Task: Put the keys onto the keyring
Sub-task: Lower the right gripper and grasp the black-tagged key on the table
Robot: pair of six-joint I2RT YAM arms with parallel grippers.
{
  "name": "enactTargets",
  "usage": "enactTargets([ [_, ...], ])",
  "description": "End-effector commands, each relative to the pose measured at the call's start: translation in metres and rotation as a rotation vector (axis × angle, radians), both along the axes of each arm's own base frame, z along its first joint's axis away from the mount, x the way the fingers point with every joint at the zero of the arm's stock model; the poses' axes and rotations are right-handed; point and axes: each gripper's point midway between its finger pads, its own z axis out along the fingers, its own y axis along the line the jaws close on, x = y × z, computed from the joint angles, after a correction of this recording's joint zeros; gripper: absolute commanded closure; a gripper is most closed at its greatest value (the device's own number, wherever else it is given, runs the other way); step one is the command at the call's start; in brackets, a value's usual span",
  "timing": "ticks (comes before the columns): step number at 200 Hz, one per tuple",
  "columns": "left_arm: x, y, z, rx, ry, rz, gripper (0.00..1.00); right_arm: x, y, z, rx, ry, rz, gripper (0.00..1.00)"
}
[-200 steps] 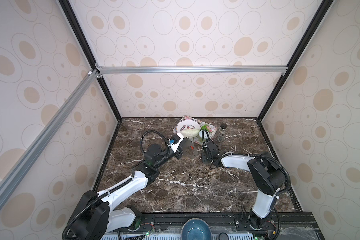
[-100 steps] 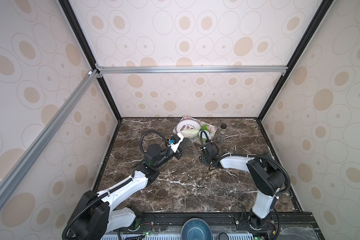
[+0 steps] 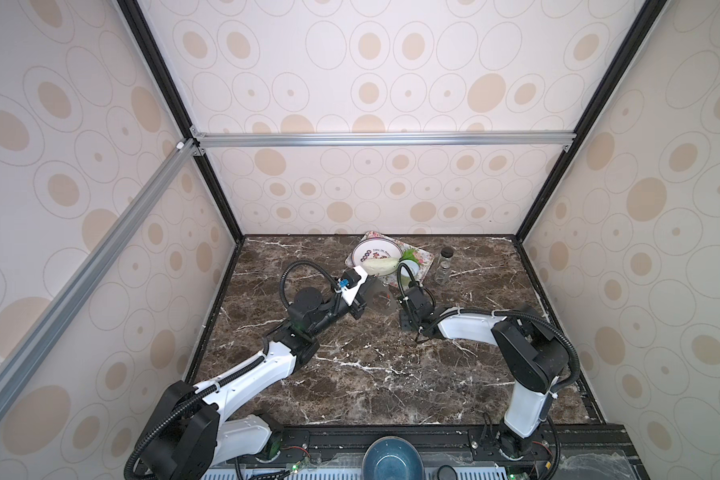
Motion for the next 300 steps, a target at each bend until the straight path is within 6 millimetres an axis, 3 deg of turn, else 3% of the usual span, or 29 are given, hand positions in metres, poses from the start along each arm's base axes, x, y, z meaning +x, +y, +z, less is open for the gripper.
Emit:
enactTargets([
  [1, -0.004, 0.002, 0.026, -0.030, -0.074, -0.008, 1.00, -0.008, -0.008, -0.013, -0.047, 0.026, -0.021, 0.88],
  [166, -0.004, 0.001, 0.025, -0.027, -0.071, -0.015, 1.00, -0.018, -0.004, -0.011, -0.037, 0.012, -0.006, 0.85],
  [300, -0.004, -0.001, 0.025, -0.027, -0.072, -0.021, 1.00, -0.023, -0.005, 0.005, -0.029, -0.044, -0.011, 0.81],
])
